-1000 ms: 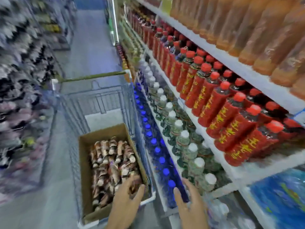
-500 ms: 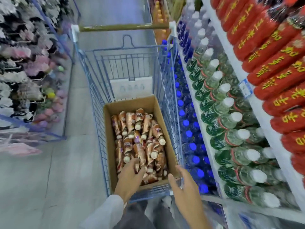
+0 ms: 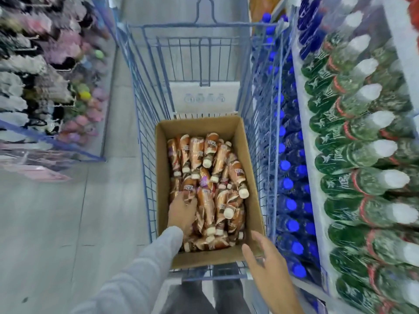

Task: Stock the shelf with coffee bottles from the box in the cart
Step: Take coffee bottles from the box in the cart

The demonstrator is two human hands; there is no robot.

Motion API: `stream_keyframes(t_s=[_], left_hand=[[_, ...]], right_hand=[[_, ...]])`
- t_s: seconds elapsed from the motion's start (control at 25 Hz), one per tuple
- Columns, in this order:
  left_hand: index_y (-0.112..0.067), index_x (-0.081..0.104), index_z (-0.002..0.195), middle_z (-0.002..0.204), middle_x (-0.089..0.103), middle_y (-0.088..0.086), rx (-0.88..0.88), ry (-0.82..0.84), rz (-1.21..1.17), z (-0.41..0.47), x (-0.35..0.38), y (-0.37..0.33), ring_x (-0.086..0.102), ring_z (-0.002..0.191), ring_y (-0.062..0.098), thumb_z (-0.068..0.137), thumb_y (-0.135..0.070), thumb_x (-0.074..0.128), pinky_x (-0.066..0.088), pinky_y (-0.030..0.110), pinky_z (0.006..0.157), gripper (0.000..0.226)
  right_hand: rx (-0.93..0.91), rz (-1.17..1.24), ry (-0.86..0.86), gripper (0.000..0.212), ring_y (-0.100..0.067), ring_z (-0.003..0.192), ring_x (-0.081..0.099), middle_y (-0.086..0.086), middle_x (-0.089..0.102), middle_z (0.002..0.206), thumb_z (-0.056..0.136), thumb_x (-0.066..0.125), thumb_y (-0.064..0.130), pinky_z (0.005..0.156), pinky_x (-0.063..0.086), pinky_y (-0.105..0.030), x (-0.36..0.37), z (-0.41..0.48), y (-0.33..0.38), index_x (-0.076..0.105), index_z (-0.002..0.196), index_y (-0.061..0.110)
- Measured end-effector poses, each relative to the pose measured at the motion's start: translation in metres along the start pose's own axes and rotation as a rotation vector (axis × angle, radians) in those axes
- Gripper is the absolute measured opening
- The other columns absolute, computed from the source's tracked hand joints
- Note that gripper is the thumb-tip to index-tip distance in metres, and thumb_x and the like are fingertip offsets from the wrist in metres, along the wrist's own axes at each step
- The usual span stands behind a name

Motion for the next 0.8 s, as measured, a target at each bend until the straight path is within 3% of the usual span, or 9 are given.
stream_keyframes(t_s=[0.12,0.2,0.28,0.36,0.44,0.56,0.68,0.8], left_hand=[[-0.015,0.059,0.132,0.127,0.066,0.005,0.023,-0.01,-0.012,0.041,0.008,-0.025,0.061,0.119,0.026,0.096,-0.034,0.062,0.045,0.032,0.096,0.041],[-0.014,0.055,0.138,0.134,0.063,0.007,0.145,-0.004,0.044,0.07,0.019,-0.058,0.058,0.125,0.027,0.097,-0.022,0.06,0.044,0.032,0.102,0.042],[-0.017,0.05,0.144,0.141,0.058,0.008,0.315,0.023,0.202,0.099,0.031,-0.091,0.052,0.132,0.028,0.092,0.001,0.057,0.041,0.032,0.105,0.055],[-0.021,0.042,0.153,0.155,0.043,0.009,0.482,0.056,0.518,0.13,0.04,-0.115,0.036,0.145,0.029,0.084,0.016,0.056,0.032,0.038,0.118,0.079],[-0.027,0.037,0.156,0.166,0.027,0.007,0.625,0.099,0.828,0.159,0.05,-0.126,0.019,0.153,0.029,0.083,0.015,0.059,0.019,0.044,0.125,0.087],[-0.035,0.038,0.154,0.17,0.012,0.004,0.767,0.189,1.028,0.183,0.061,-0.127,0.005,0.157,0.026,0.086,0.005,0.064,0.006,0.046,0.125,0.083],[-0.037,0.041,0.152,0.171,0.01,0.003,0.882,0.232,1.038,0.19,0.063,-0.119,0.005,0.158,0.023,0.089,0.003,0.063,0.004,0.042,0.125,0.078],[-0.033,0.044,0.152,0.169,0.019,0.003,0.92,0.236,0.898,0.188,0.056,-0.121,0.014,0.156,0.024,0.094,-0.003,0.061,0.012,0.044,0.127,0.067]], right_hand=[[0.005,-0.045,0.004,0.042,0.004,0.121,0.047,0.021,0.055,0.134,0.096,0.065,0.038,0.087,0.034,-0.004,0.005,0.012,-0.001,0.053,0.136,0.038],[-0.006,-0.075,0.019,0.044,0.005,0.122,0.048,0.022,0.055,0.137,0.095,0.067,0.037,0.091,0.032,-0.001,0.009,0.019,0.0,0.053,0.136,0.038],[-0.021,-0.105,0.02,0.042,0.005,0.125,0.049,0.025,0.053,0.138,0.094,0.067,0.039,0.1,0.034,-0.009,0.012,0.023,0.002,0.048,0.131,0.047],[-0.011,-0.102,0.005,0.04,0.008,0.124,0.048,0.03,0.052,0.136,0.093,0.066,0.043,0.097,0.035,-0.01,0.013,0.03,0.001,0.042,0.122,0.057],[0.012,-0.098,-0.004,0.04,0.012,0.121,0.047,0.037,0.049,0.132,0.091,0.064,0.048,0.09,0.032,-0.003,0.013,0.037,-0.002,0.037,0.117,0.064],[0.013,-0.11,-0.039,0.039,0.015,0.119,0.046,0.046,0.043,0.127,0.09,0.063,0.053,0.087,0.029,0.005,0.012,0.044,-0.008,0.036,0.113,0.069],[0.02,-0.118,-0.037,0.041,0.014,0.116,0.047,0.046,0.044,0.125,0.09,0.064,0.051,0.085,0.029,0.008,0.015,0.047,-0.017,0.038,0.117,0.067],[0.026,-0.164,-0.018,0.042,0.01,0.12,0.05,0.039,0.049,0.127,0.091,0.066,0.045,0.086,0.025,0.01,0.019,0.046,-0.022,0.046,0.126,0.056]])
Point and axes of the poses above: each hand's wrist, its own z-axis towards the middle knuckle, its own x-axis out of the palm, y = z × x, the point moved 6 cm from there along z, towards the middle knuckle
